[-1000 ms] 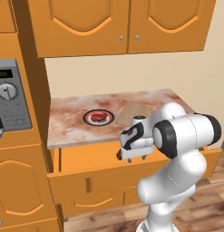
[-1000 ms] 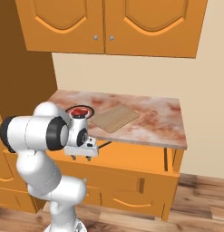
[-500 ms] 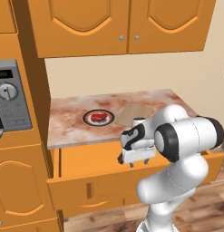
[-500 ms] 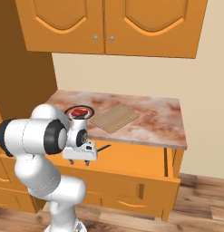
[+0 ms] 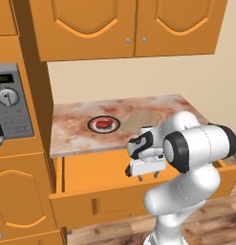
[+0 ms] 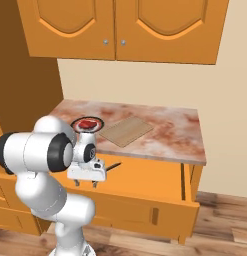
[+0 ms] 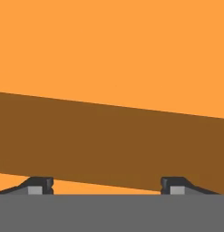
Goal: Pick up the knife from the drawer and place it on the cutting board. Then place the meat from the plate to the cutting board.
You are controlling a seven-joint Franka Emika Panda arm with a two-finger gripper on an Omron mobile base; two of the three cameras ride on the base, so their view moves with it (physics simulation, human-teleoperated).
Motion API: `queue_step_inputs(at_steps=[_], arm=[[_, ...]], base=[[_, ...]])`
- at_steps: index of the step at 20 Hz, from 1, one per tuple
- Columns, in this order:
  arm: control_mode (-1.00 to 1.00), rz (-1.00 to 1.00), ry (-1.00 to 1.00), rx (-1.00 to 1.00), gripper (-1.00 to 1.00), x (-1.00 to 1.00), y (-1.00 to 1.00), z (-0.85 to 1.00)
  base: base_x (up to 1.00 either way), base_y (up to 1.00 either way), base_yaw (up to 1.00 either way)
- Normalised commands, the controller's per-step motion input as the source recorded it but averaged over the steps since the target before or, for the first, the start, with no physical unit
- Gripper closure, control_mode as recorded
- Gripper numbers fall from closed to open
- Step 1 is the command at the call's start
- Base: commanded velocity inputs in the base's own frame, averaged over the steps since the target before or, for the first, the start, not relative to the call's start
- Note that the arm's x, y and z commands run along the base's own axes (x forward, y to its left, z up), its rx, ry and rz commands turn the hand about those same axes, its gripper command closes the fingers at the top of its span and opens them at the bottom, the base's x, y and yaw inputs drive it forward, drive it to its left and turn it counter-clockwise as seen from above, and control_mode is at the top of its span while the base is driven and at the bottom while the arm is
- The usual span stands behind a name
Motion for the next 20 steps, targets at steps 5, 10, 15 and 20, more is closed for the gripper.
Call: queue_step_inputs(at_steps=[5,10,15,20], arm=[[-1.00,0.00,0.06,0.00,-1.00,-1.00,-0.14,-0.78],[-1.00,0.00,0.04,0.00,-1.00,-1.00,-0.17,-0.76],[-1.00,0.00,0.03,0.00,-1.00,-1.00,-0.15,-0.72],[-1.00,0.00,-0.01,0.00,-1.00,-0.93,-0.14,-0.39]], base=[[0.00,0.00,0.00],[0.00,0.00,0.00],[0.00,0.00,0.00],[0.00,0.00,0.00]])
